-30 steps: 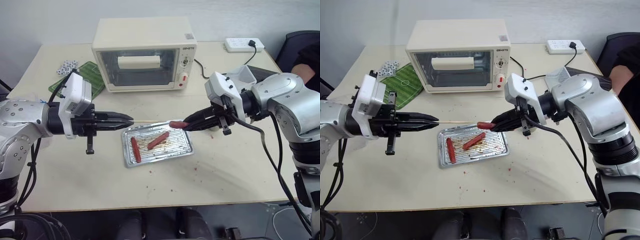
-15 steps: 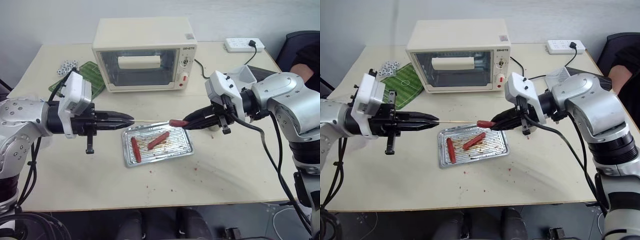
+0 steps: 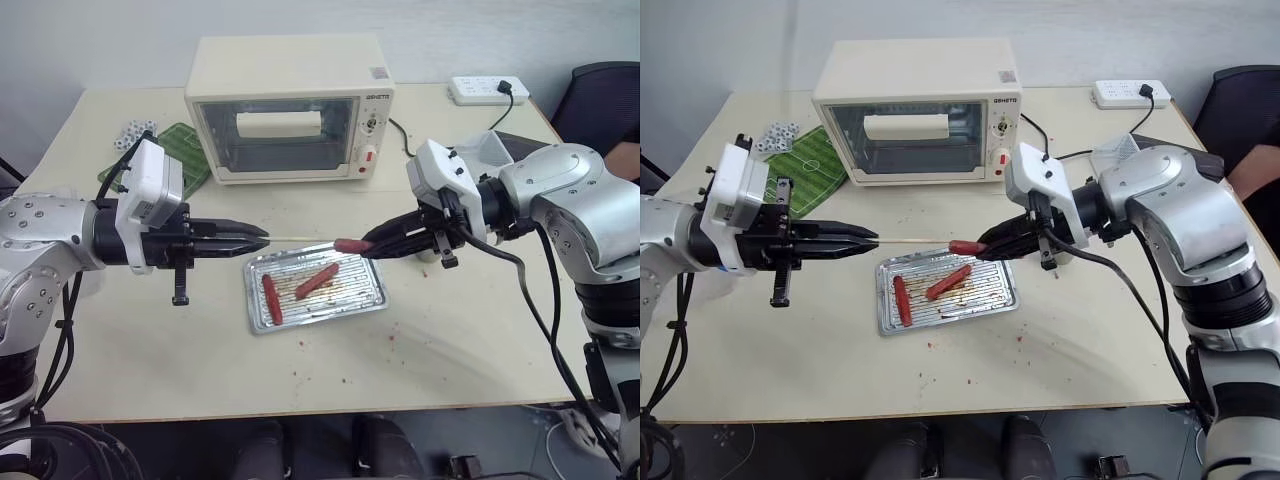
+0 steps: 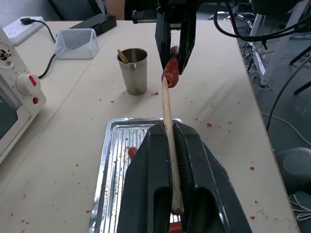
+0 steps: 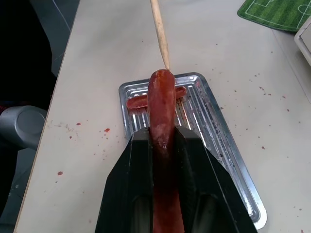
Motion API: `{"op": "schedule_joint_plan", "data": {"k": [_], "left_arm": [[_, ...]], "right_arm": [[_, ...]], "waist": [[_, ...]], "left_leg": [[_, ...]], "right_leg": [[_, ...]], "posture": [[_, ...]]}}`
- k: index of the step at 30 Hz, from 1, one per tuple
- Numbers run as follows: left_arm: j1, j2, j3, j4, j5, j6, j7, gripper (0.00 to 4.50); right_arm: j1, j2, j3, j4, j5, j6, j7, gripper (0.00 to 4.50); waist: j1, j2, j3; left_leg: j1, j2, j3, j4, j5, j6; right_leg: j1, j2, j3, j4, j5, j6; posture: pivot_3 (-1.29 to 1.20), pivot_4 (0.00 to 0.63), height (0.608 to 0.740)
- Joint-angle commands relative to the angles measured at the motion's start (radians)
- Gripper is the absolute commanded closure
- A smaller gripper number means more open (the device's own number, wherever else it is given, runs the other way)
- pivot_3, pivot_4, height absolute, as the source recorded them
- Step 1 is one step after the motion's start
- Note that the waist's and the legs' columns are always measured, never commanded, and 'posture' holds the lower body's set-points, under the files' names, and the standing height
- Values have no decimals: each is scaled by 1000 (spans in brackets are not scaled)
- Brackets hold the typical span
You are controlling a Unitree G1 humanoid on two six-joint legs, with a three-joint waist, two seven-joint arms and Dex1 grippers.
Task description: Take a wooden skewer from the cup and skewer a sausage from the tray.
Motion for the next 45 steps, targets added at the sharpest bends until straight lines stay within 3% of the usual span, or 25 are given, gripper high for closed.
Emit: {"op": "schedule_joint_plan", "data": {"k": [1,45], "left_arm": [[-21,-5,-1,-23,-3,-8,-1,4500],[-21,5,9,3,28,-33,-20,4500]], "right_arm": [[-37,6,-36,-24,30,5,-5,3910],[-7,-36,-44,-27,31,-2,-2,3910]], "waist": [[0,0,0],[0,0,0]], "left_leg": [[0,0,0,0,0,0],[0,0,0,0,0,0]], "right_leg": [[0,0,0,0,0,0],[0,0,0,0,0,0]], "posture": [[0,150,740],[0,150,740]]}}
